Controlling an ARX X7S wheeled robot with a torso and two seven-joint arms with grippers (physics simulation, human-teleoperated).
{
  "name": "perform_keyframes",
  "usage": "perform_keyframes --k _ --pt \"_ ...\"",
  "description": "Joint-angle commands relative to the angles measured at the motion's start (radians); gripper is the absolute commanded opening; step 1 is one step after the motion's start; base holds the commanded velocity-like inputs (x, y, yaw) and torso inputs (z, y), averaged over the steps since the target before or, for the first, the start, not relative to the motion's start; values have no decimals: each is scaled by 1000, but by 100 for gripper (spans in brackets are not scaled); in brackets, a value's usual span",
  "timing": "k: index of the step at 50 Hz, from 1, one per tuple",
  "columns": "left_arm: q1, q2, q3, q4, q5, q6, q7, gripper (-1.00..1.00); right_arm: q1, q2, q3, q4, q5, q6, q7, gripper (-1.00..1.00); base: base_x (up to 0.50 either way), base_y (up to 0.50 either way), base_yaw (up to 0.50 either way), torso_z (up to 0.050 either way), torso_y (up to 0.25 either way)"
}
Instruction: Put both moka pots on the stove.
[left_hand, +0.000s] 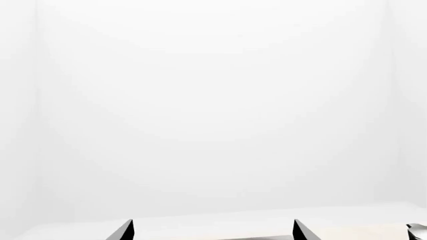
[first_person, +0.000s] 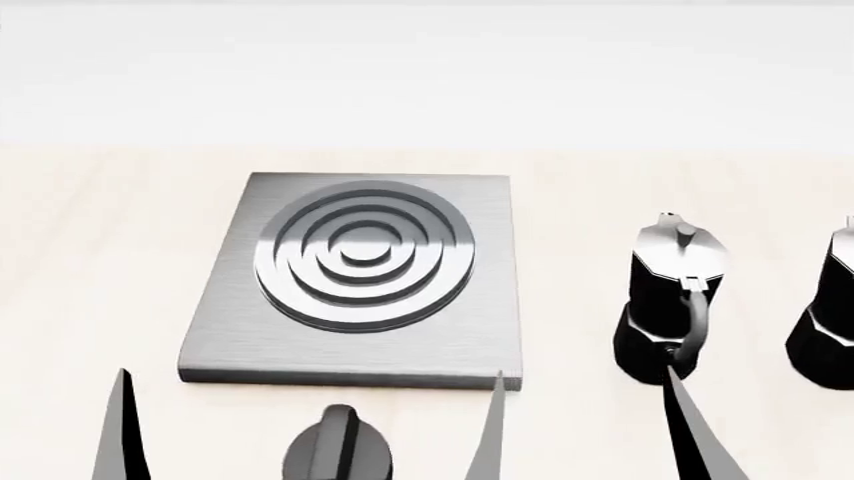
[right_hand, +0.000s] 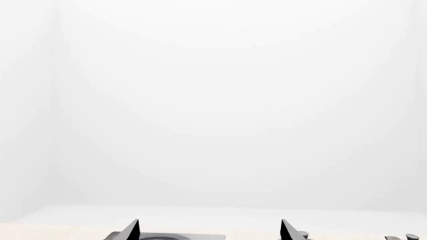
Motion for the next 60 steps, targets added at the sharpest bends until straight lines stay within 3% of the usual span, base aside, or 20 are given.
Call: perform_keyframes --k 1,41,49,60 --pt "0 -7 3 -1 -5 4 -8 100 0 5 -5 4 4 -5 7 100 0 113 0 0 0" --pt "-5 -22 16 -5 -32 12 -31 100 23 26 -28 -6 5 31 37 100 0 57 0 0 0" --pt "-6 -26 24 -4 -26 10 -37 100 105 40 -35 -85 12 169 52 100 0 0 0 0 0" --pt "-9 -29 31 -23 -26 24 -42 100 354 44 157 -113 338 482 68 100 0 0 0 0 0"
